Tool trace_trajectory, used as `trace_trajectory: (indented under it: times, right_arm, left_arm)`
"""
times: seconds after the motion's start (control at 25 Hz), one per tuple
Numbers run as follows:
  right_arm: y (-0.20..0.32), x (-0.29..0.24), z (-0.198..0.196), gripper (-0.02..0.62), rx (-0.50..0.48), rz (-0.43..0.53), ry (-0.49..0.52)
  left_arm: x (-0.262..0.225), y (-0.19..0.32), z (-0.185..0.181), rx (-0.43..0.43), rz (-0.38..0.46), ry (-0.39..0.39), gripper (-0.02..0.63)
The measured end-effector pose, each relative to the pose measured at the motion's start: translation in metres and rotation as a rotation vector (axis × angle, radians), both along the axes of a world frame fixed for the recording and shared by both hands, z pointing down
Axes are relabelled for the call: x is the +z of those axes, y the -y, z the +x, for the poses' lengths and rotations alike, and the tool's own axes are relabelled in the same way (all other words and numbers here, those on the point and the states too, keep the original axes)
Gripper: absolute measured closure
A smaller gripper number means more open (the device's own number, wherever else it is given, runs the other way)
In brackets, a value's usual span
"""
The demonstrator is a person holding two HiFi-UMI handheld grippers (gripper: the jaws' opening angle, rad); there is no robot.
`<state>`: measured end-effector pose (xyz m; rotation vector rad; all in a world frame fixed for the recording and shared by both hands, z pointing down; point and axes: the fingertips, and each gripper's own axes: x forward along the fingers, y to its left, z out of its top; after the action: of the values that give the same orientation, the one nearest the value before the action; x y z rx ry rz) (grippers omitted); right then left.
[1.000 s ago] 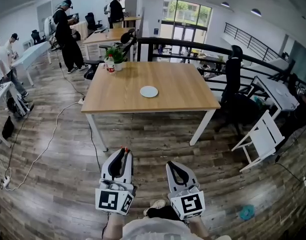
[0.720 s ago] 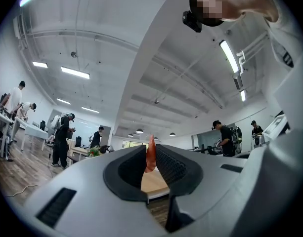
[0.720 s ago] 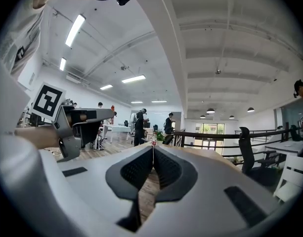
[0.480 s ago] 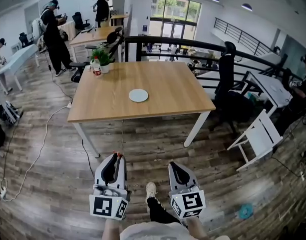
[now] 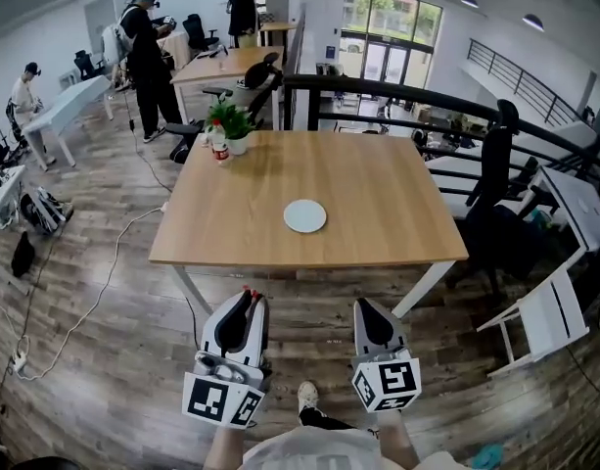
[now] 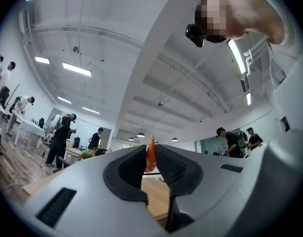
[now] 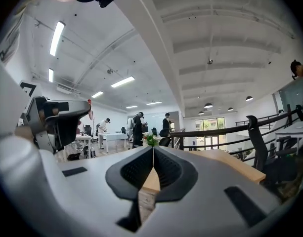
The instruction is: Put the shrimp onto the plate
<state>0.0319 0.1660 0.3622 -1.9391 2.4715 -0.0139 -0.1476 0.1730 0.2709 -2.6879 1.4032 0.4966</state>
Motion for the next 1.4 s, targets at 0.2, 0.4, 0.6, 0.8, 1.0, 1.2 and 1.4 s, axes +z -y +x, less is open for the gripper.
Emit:
trace_trajectory:
  times: [0.2,0.4,0.6,0.8,1.0,1.2,1.4]
  right_arm:
    - [0.070,-0.006,0.021,0.574,-0.035,-0.006,0.013]
    - [0.103,-0.010,0.036,0.574,-0.055,0.007,0.162]
    - [0.135,-0.015,0.029,0.574,-0.076,0.013,0.172]
    - [0.164,-0.007,0.037,0.575,-0.075,-0.002,0.169]
    - [0.209,-0.003,0.053,0.574,-0.028,0.001,0.120]
    - [0.270,-0.014,0.067,0.575,0.021,-0.006,0.055]
    - [0.338,-0.038,0.061,0.575,0.016,0.021,0.014]
  left_arm:
    - [-0.018,0.058,0.023,-0.039,0.032,-0.015,0.543]
    - [-0.026,0.094,0.039,-0.084,0.038,0.047,0.543]
    - [-0.041,0.138,0.037,-0.127,0.040,0.093,0.543]
    - [-0.023,0.172,0.051,-0.092,0.004,0.088,0.543]
    - [-0.008,0.230,0.069,-0.044,-0.002,0.070,0.543]
    - [-0.013,0.302,0.080,-0.006,0.006,0.057,0.543]
    - [-0.018,0.371,0.080,0.019,0.000,0.061,0.543]
